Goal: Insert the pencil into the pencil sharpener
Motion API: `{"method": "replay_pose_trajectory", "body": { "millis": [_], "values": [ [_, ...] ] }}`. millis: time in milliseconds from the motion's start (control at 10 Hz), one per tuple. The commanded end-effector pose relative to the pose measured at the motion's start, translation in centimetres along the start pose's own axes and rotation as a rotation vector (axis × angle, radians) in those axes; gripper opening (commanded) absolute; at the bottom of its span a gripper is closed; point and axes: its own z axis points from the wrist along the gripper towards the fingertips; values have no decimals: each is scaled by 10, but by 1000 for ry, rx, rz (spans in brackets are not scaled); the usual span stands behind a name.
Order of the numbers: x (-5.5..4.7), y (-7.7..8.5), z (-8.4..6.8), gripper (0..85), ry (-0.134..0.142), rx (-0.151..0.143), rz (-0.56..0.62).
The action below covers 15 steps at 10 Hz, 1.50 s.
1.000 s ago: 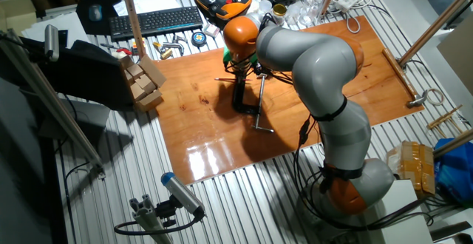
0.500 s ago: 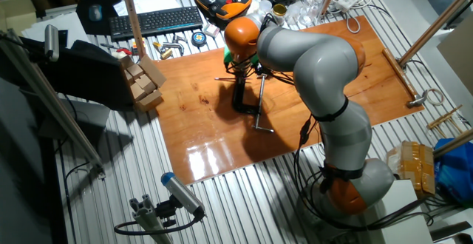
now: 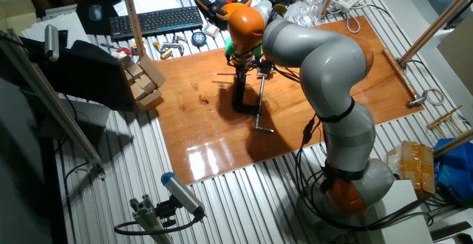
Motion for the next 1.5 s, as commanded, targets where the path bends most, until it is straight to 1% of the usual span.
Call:
{"method": "replay_pose_trajectory", "body": {
  "millis": [0, 200, 300, 400, 500, 700, 800, 900, 1000, 1200, 1400],
  "values": [
    [3, 0, -7, 0, -2, 5, 13],
    [11, 0, -20, 0, -11, 11, 30],
    [13, 0, -25, 0, -14, 17, 34],
    [14, 1, -29, 0, -16, 22, 41],
    [13, 2, -33, 0, -22, 20, 42],
    [11, 4, -36, 0, -54, 3, 39],
    [9, 6, -38, 0, -50, 4, 42],
    [6, 9, -40, 0, -38, 11, 46],
    [3, 11, -41, 0, -32, 14, 47],
    [-2, 12, -40, 0, -33, 7, 45],
    [-6, 15, -39, 0, -26, 2, 44]
  ]
}}
